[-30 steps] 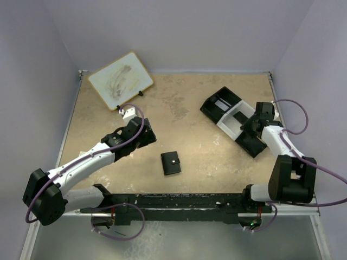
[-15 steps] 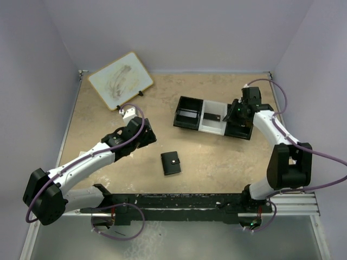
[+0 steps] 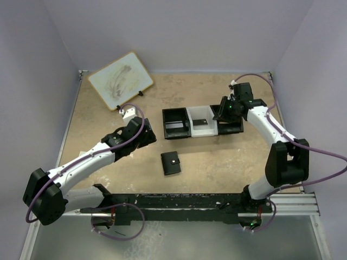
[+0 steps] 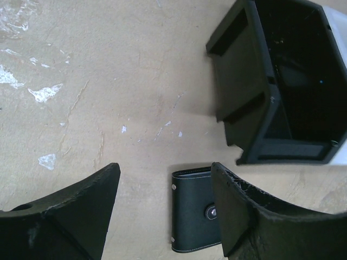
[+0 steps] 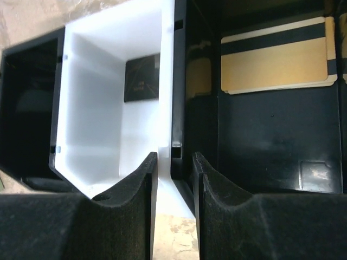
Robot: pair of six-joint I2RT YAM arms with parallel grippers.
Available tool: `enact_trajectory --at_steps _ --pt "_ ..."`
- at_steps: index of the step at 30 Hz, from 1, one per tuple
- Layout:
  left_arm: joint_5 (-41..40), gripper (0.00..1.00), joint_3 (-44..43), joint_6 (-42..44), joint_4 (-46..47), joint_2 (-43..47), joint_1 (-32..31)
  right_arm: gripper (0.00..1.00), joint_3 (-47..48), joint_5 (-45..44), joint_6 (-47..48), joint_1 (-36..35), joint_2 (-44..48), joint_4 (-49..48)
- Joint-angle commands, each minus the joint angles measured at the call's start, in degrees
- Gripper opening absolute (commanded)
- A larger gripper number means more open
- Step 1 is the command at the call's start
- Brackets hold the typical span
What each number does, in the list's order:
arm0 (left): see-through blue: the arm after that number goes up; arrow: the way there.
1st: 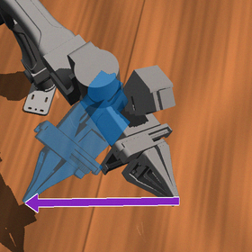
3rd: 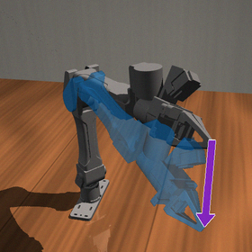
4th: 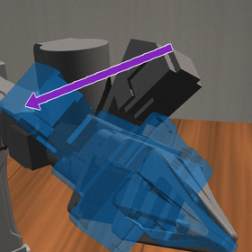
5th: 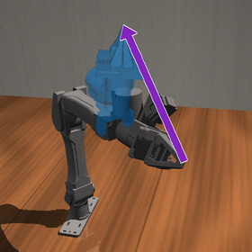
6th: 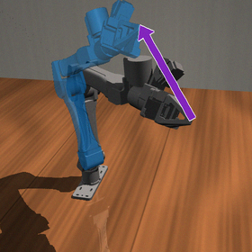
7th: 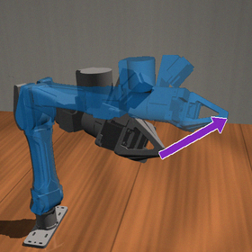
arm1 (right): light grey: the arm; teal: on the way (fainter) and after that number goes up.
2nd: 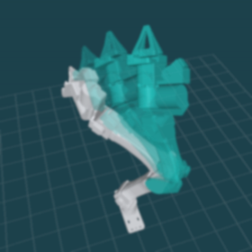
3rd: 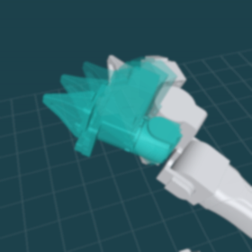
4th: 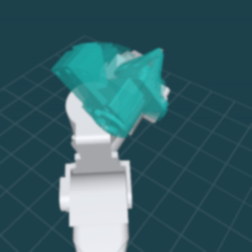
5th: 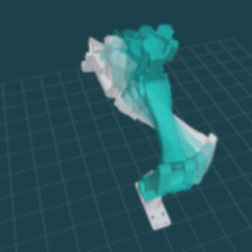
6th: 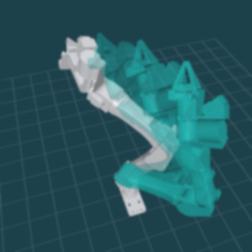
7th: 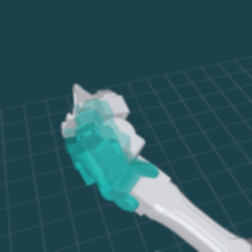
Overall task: Take the credit cards out of the card holder
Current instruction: Move the storage box to the center of the board.
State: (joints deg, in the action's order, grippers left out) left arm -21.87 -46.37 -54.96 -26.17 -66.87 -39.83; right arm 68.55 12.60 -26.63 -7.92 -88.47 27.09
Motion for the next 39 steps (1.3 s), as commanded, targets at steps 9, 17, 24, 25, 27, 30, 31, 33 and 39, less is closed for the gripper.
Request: enact_trajectory --at_steps 9,17,24,25,27,30,31,33,39 --pt "-0.71 0.66 0.43 -0.67 -0.69 1.76 -0.16 0.15 -1.85 -4.67 -11.43 -8.95 -0.99 -12.61" --pt "-1.11 0.66 1.85 -0.85 -1.86 3.14 -0.14 0.15 -3.51 -8.04 -15.46 -15.38 -4.95 -18.03" --pt "-2.45 0.66 3.57 -1.38 -3.63 5.95 -0.15 0.15 -2.55 -9.47 -13.83 -16.42 -6.87 -17.85" --pt "-2.47 0.66 3.84 -1.48 -3.7 6.26 -0.14 0.15 -2.48 -9.63 -13.47 -16.4 -7.06 -17.74" --pt "-2.48 0.66 4.22 -1.77 -3.75 6.47 -0.16 0.17 -2.46 -10.03 -12.47 -16.42 -7.22 -17.41" --pt "-2.18 0.66 4.31 -1.81 -3.72 6.36 -0.13 0.18 -1.49 -12.03 -10.42 -16.42 -7.69 -15.9" --pt "-2.13 0.66 4.3 -1.74 -3.74 6.32 -0.11 0.19 -0.89 -12.68 -9.87 -16.38 -8.04 -14.76" --pt "-2.13 0.66 4.26 -1.63 -3.8 6.36 -0.16 0.19 0.05 -13.27 -8.48 -16.42 -8.5 -13.55" --pt "-2.21 0.66 4.49 -1.69 -3.84 6.48 -0.12 0.19 0.83 -12.81 -6.27 -16.42 -8.48 -11.93"
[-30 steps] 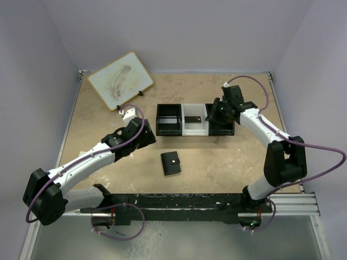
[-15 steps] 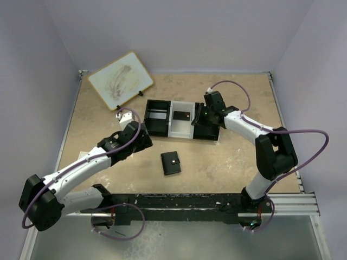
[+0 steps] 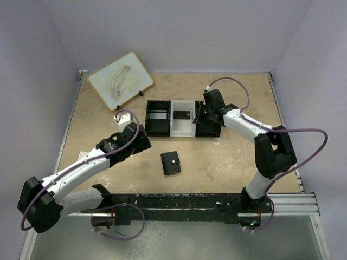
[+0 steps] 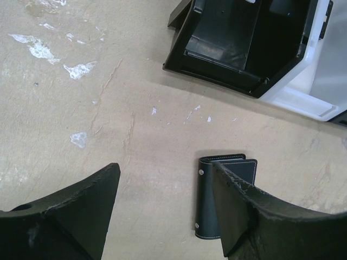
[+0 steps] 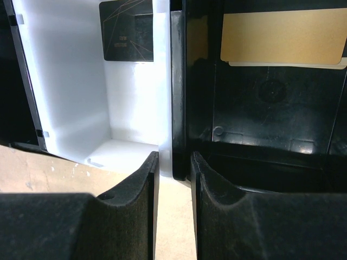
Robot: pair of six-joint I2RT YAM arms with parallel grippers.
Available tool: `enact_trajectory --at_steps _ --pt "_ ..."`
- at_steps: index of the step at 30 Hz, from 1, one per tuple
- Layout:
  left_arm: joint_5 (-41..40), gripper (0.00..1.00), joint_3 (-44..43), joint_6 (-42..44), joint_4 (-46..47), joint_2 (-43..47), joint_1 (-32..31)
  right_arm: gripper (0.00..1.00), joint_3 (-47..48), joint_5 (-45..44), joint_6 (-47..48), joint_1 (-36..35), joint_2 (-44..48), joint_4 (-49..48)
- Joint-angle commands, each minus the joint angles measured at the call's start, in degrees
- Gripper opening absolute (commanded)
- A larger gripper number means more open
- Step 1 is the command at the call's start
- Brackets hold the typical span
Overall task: Take the credit cards out of the card holder
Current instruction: Move the storage box to the center of the board, then open the card holder at the center of the board.
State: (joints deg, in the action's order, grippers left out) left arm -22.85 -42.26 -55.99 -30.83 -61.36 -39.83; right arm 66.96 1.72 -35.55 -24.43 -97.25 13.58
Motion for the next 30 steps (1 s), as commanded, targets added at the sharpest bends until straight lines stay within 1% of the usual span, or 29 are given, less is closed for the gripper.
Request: enact_trajectory --at_steps 1,3,4,8,10,13,15,16,20,22,24,28,30 --pt "-1.16 0.66 0.42 -0.62 0.81 0.95 -0.15 0.19 2.56 -1.91 2.83 0.08 0.37 1.63" --pt "-1.14 0.66 0.43 -0.62 0.83 0.92 -0.16 0.24 2.57 -1.85 3.92 0.09 0.6 1.21" --pt "-1.07 0.66 0.47 -0.57 0.91 0.9 -0.16 0.29 2.63 -1.64 4.06 0.08 0.75 1.23" --pt "-0.24 0.66 0.52 -0.46 1.33 0.75 -0.16 0.43 3.16 2.56 5.34 0.08 1.65 1.82" --pt "0.12 0.66 0.56 -0.3 1.41 0.8 -0.15 0.47 4.57 2.49 5.84 0.08 1.71 2.99" --pt "0.6 0.66 0.47 -0.08 0.9 1.25 -0.09 0.59 6.3 1.53 7.23 0.08 2.29 4.55" --pt "0.39 0.66 0.47 0.08 -0.11 2.27 -0.11 0.73 6.86 0.25 8.08 0.12 3.47 4.27" --pt "0.28 0.66 0.48 0.27 -0.79 3.15 -0.15 0.77 6.75 0.03 8.24 0.08 4.26 3.89" --pt "-0.28 0.67 0.35 1.08 -3.6 8.05 -0.12 0.82 4.58 2.18 9.13 0.08 8.85 3.05" --pt "-2.0 0.67 0.11 1.23 -5.82 10.7 -0.16 0.83 2.03 4.41 9.42 0.08 12.31 1.4" --pt "-2.78 0.69 0.09 3.26 -5.75 12.83 -0.15 0.83 -1.25 7.14 9.24 0.08 15.85 -0.67" --pt "-5.71 0.71 -3.08 6.45 -10.29 12.08 -0.16 0.83 -8.41 14.94 8.28 -0.4 22.11 -5.25" --pt "-6.33 0.71 -3.22 6.45 -11.16 12.61 -0.15 0.81 -10.85 15.53 6.94 -1.56 24.93 -6.06"
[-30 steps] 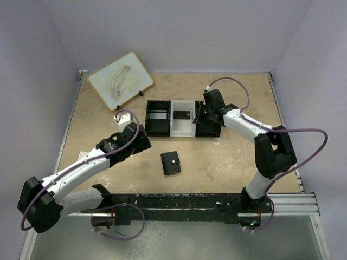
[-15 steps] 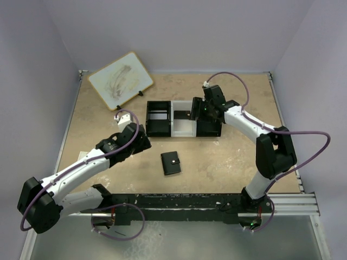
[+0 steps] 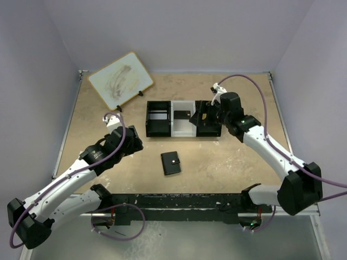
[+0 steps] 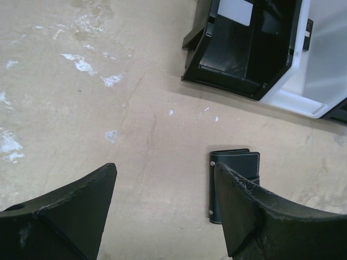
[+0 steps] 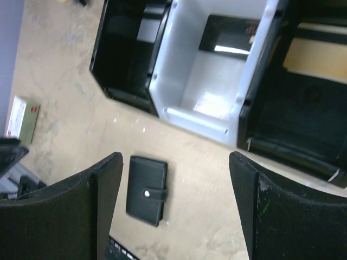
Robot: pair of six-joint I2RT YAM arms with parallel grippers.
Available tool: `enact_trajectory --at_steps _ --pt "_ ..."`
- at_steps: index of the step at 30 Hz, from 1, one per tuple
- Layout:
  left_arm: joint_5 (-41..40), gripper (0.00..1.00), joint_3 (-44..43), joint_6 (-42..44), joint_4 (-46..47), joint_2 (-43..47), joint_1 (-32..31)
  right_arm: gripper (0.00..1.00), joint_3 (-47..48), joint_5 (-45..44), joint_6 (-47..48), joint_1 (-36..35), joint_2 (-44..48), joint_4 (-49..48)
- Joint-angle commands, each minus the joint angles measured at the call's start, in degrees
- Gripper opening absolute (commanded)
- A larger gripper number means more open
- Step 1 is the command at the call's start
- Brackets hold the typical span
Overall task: Take the credit cards out of the card holder
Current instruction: Open the card holder at the center of the board.
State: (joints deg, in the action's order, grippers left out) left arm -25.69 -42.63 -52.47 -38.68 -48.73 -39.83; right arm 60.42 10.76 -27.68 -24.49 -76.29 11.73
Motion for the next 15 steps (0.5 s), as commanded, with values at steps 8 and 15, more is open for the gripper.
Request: enact_trajectory --at_steps 8,15 --pt "-0.58 0.71 -0.31 6.42 -0.58 2.42 -0.14 0.79 -11.85 -5.32 -11.74 -11.21 7.6 -5.1" --pt "-0.42 0.68 0.25 9.66 2.7 0.42 -0.15 0.75 -13.08 -14.68 -18.02 -18.47 4.75 -2.0"
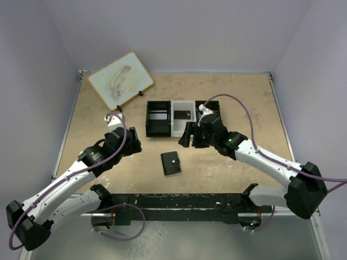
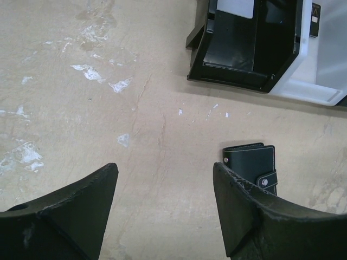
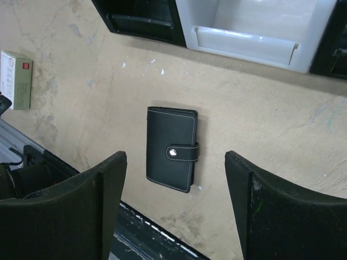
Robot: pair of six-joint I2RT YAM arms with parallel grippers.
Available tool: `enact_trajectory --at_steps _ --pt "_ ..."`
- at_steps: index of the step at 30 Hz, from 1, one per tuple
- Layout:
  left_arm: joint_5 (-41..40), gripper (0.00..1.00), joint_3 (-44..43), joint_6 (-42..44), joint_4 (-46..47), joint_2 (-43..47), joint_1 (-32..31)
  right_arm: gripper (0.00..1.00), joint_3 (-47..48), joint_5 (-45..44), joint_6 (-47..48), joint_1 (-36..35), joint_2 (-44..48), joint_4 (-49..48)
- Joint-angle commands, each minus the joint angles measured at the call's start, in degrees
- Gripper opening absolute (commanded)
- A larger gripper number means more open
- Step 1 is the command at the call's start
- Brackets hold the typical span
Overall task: Take the credit cards out of the card holder
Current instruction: Open the card holder at the center of the board.
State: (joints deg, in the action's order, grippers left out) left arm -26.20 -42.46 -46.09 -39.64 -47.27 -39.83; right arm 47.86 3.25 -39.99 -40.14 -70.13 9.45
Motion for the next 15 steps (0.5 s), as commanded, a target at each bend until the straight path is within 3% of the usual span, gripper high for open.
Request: enact_trajectory --at_steps 1,7,15 --pt "0.84 0.64 0.12 3.89 4.08 -1.35 -0.14 0.75 -0.74 -7.5 -6.61 -3.87 -2.07 -0.03" --pt "1.51 0.62 -1.16 6.17 3.34 -1.97 -0.1 0.69 2.79 -10.69 -10.69 -11.09 -12.05 0.57" --pt "-2.69 0.62 -0.31 4.27 2.99 3.02 -0.14 0.54 13.68 -19.74 -15.56 -17.85 -27.37 11.67"
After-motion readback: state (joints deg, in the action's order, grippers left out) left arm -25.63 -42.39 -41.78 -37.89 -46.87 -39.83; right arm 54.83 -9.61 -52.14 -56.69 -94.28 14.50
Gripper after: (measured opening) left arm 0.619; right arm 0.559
